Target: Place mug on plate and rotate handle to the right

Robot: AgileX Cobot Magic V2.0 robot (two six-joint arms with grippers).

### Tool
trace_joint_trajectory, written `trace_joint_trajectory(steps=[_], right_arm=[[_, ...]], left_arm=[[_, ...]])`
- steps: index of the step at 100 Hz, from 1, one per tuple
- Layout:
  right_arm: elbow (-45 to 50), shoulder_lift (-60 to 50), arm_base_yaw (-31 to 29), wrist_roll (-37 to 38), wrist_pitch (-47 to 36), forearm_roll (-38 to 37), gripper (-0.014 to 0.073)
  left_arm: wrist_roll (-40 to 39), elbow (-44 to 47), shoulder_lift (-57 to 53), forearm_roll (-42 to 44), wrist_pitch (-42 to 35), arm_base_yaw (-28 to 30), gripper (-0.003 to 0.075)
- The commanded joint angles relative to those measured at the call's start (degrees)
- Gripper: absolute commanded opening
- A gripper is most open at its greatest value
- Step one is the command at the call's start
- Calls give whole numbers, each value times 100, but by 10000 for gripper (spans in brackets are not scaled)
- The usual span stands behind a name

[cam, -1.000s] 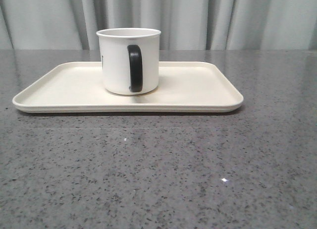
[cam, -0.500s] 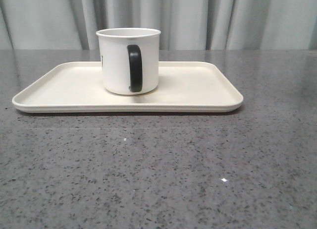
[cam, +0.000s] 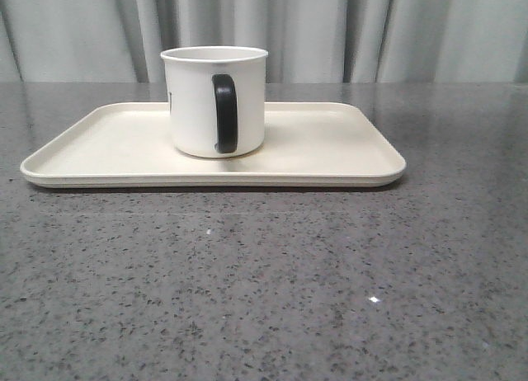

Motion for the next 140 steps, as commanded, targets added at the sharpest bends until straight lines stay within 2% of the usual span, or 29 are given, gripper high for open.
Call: trace_joint_trajectory(steps=[1, 30, 60, 140], right_arm=[[-210, 93, 92, -63, -205, -22, 438], [-210, 797, 406, -67, 280, 222, 438], [-210, 1199, 551, -69, 331, 237, 438], [-210, 1278, 554, -69, 421, 687, 438]], left_arm=[[-78, -118, 16, 87, -316, 14, -20], [-78, -118, 16, 87, -294, 14, -20], [-78, -118, 16, 44, -285, 14, -20], [-78, -118, 16, 44, -285, 14, -20]])
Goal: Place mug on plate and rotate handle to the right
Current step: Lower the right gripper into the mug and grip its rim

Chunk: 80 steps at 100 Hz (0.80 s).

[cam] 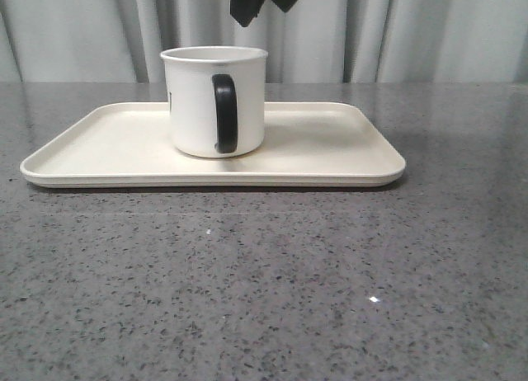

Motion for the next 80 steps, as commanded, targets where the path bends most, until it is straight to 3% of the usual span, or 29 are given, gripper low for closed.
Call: trace_joint_trajectory(steps=[1, 80], right_arm=[[-210, -291, 7, -57, -221, 61, 438], [-210, 248, 7, -57, -136, 460, 438]], left_arm=[[-70, -118, 16, 55, -285, 14, -20], [-70, -118, 16, 55, -285, 14, -20]])
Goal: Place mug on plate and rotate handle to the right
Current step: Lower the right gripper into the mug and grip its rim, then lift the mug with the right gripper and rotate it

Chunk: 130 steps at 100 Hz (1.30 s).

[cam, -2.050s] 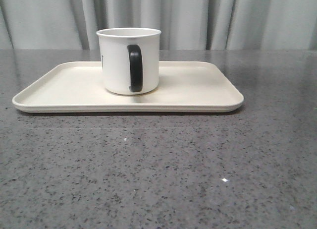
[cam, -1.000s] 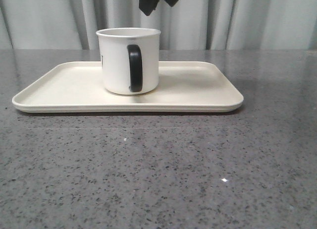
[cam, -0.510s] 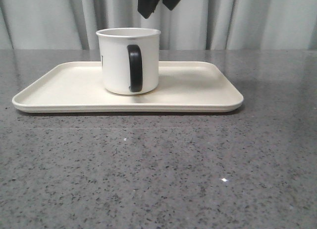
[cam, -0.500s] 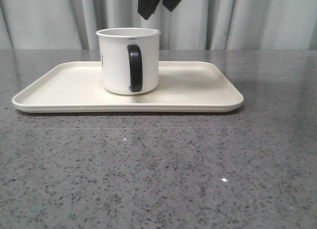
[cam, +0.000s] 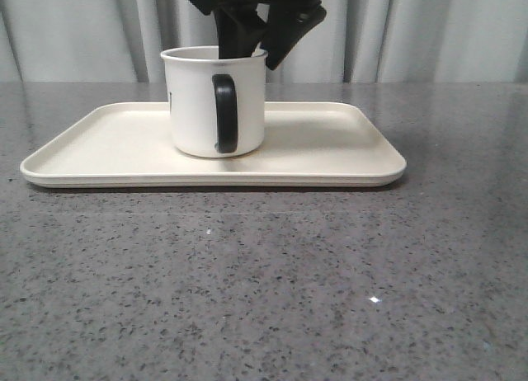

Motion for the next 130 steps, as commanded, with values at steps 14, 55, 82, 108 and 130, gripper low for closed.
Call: trace_joint_trajectory(steps=[14, 55, 82, 108, 130], right_arm=[[-210, -266, 7, -57, -295, 49, 438], [-210, -126, 7, -57, -283, 68, 400], [-210, -126, 7, -57, -281, 62, -56], [-310, -126, 0, -62, -206, -123, -110], [-1138, -126, -12, -767, 508, -169, -110]], left_arm=[[-70, -118, 16, 55, -285, 14, -20], [-70, -118, 16, 55, -285, 14, -20], [-70, -118, 16, 55, -285, 14, -20], [-70, -118, 16, 55, -285, 14, -20], [-70, -118, 16, 55, -285, 14, -20]])
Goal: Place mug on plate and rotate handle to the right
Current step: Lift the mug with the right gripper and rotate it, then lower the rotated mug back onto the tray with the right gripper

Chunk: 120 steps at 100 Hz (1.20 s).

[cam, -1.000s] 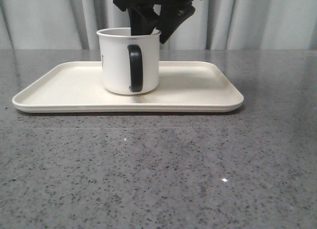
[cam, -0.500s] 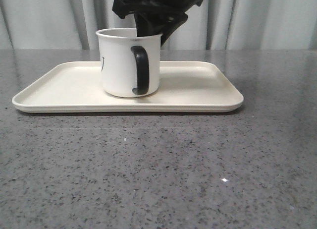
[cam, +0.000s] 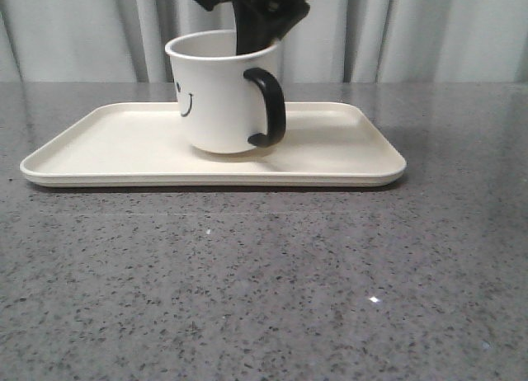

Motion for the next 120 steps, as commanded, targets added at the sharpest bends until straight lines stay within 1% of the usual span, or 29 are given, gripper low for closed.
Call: trace_joint_trajectory(steps=[1, 23, 32, 42, 49, 56, 68, 82, 98, 120], right_arm=[[-546, -319, -18, -439, 81, -45, -110], [-1247, -319, -18, -1478, 592, 59, -111], [-1354, -319, -18, -2211, 793, 215, -111], [-1366, -319, -18, -3297, 1090, 532, -111], [-1366, -319, -18, -3685, 1309, 809, -111], [-1366, -319, -18, -3904, 1475, 1010, -111], [-1366, -319, -18, -4245, 1649, 1149, -111], [-1366, -306, -18, -4502, 1677, 1283, -111], [-1366, -122, -18, -4739, 1668, 1495, -111], [-1361, 180, -25, -4797, 1644, 1542, -111]], left_arm=[[-70, -118, 16, 55, -285, 14, -20], [-70, -118, 16, 55, -285, 14, -20], [-70, -118, 16, 55, -285, 14, -20], [-70, -118, 16, 55, -285, 14, -20], [-70, -118, 16, 55, -285, 14, -20], [-70, -118, 16, 55, -285, 14, -20], [-70, -118, 16, 55, -285, 14, -20], [-70, -118, 16, 55, -285, 14, -20], [-70, -118, 16, 53, -283, 14, -20], [-70, -118, 16, 53, -283, 14, -20]])
